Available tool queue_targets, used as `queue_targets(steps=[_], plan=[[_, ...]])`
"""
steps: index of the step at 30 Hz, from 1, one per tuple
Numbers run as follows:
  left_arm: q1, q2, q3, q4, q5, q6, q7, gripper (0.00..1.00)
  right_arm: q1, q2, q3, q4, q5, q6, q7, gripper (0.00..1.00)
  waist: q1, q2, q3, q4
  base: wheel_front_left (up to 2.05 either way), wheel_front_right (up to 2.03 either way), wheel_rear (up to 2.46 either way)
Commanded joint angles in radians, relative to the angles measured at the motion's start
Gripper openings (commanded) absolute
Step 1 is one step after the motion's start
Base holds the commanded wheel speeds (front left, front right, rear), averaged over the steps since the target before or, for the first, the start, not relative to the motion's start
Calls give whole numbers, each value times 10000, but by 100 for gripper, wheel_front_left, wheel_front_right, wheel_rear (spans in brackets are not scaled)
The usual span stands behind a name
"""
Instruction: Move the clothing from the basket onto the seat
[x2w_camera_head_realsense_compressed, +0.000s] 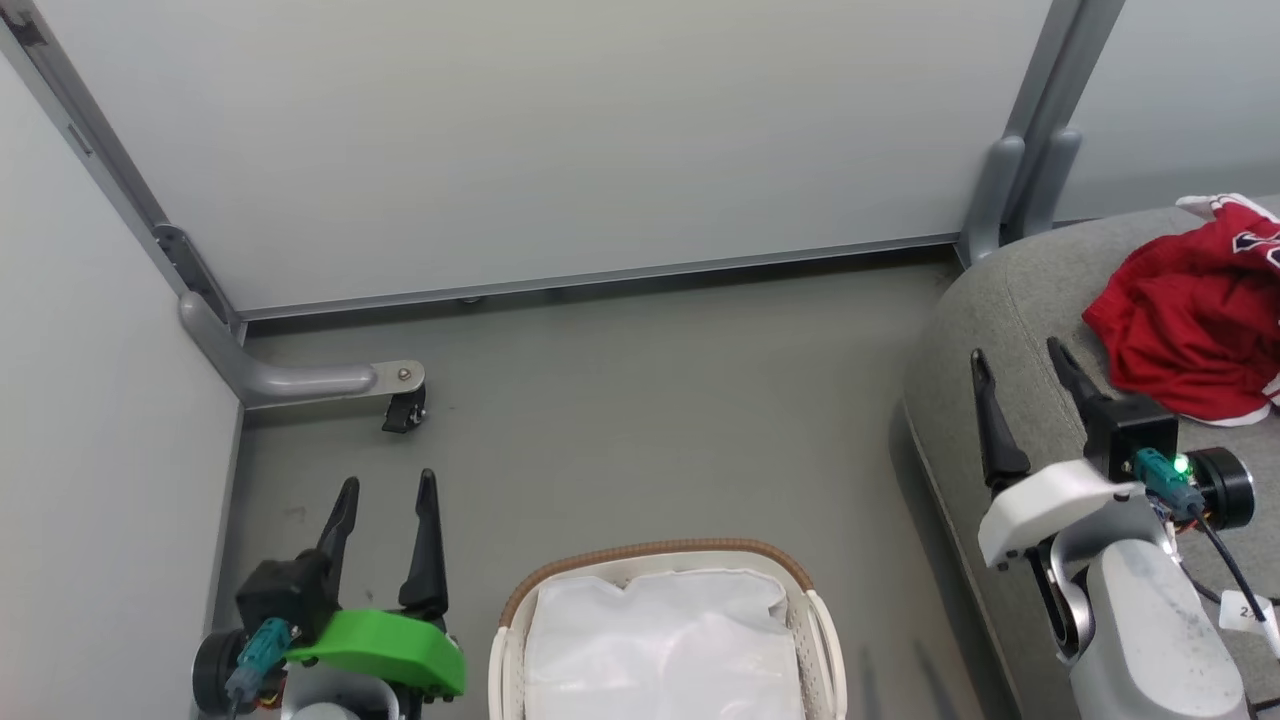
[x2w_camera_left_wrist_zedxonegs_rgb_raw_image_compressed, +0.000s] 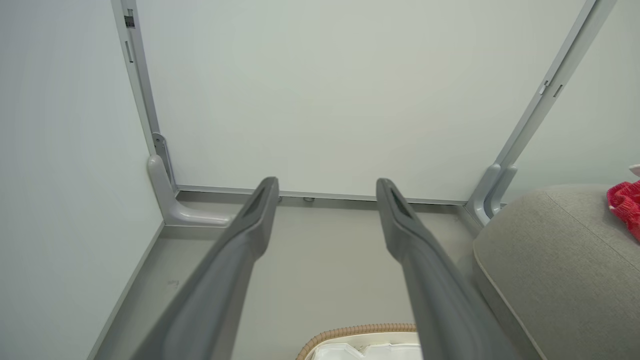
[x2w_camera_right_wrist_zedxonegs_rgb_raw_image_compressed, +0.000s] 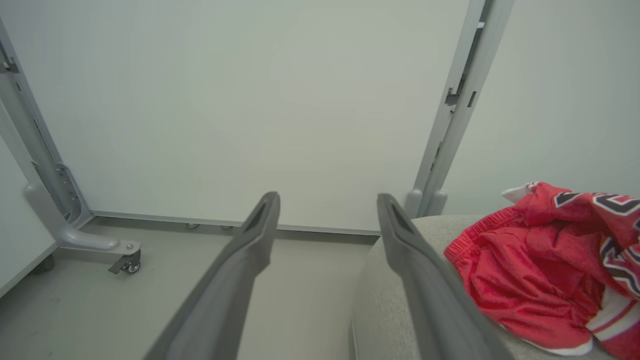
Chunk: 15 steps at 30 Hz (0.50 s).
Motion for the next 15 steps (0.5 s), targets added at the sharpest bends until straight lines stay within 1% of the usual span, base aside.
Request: queue_targets(steps=[1, 6, 12, 15], plan=[[246, -26, 164, -9, 98, 57, -2, 100, 378, -55, 108, -119, 224, -14, -17, 100, 0, 0, -264, 255, 0, 0, 0], [871, -107, 668, -31, 145, -28, -2, 100, 1299, -47, 442, -582, 731, -13, -17, 100, 0, 0, -402, 338, 0, 0, 0], [1585, -175, 909, -172, 125, -135, -2, 100, 2326, -47, 959, -1211, 1222, -13, -17, 100, 0, 0, -514, 298, 0, 0, 0], [1854, -203, 931, -275, 166, -122, -2, 100, 2765, -45, 1041, -1497, 1379, -13, -17, 100, 0, 0, -537, 254, 0, 0, 0]])
